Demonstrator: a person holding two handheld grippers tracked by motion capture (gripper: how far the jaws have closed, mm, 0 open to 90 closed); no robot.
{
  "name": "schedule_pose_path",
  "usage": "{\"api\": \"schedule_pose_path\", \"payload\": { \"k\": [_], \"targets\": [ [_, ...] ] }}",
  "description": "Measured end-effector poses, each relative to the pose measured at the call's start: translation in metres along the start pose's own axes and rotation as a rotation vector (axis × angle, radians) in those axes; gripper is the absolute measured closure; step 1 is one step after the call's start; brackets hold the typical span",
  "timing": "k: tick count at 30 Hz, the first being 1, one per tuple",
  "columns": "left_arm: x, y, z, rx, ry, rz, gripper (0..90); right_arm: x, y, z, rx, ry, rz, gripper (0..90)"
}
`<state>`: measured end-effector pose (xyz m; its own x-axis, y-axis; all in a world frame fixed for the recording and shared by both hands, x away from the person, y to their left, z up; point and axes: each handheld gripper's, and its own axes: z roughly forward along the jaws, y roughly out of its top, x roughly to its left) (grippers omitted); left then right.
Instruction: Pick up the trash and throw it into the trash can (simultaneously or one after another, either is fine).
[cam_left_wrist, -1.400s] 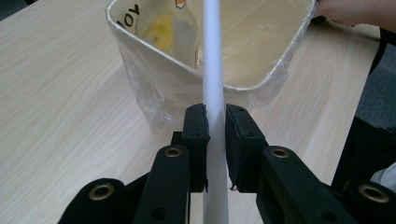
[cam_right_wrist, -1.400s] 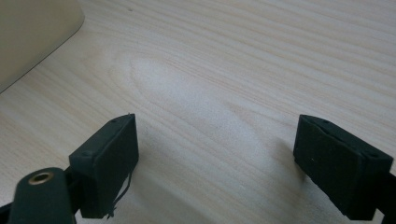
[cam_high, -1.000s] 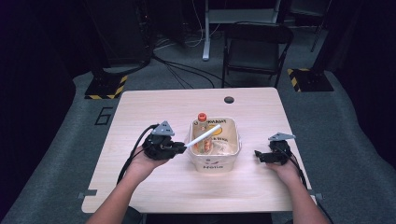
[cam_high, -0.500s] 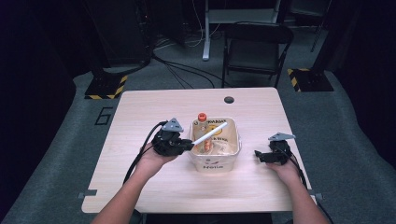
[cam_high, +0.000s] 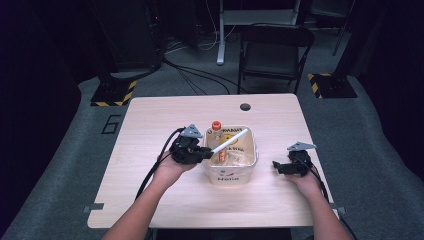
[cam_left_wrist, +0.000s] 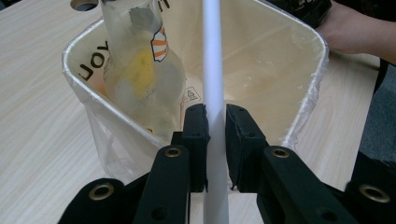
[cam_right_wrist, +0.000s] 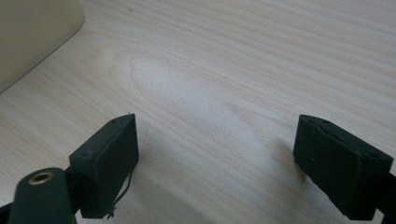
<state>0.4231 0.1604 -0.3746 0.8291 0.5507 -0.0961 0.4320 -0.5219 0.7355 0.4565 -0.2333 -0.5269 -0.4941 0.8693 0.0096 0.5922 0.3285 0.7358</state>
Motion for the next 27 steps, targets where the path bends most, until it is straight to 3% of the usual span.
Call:
{"api": "schedule_pose_path", "payload": {
  "k": [16, 21, 27],
  "targets": [
    [0.005, 0.005, 0.013, -0.005, 0.0, -0.026, 75.2, 0.0, 0.0, 0.0, 0.001, 0.001, 0.0, 13.3],
    [0.007, 0.003, 0.001, -0.032, 0.025, -0.008, 64.0, 0.0, 0.0, 0.0, 0.0, 0.001, -0.001, 13.3],
    [0.02, -0.008, -0.017, -0.056, 0.085, -0.028, 54.1, 0.0, 0.0, 0.0, 0.0, 0.001, 0.0, 13.3]
  ]
}}
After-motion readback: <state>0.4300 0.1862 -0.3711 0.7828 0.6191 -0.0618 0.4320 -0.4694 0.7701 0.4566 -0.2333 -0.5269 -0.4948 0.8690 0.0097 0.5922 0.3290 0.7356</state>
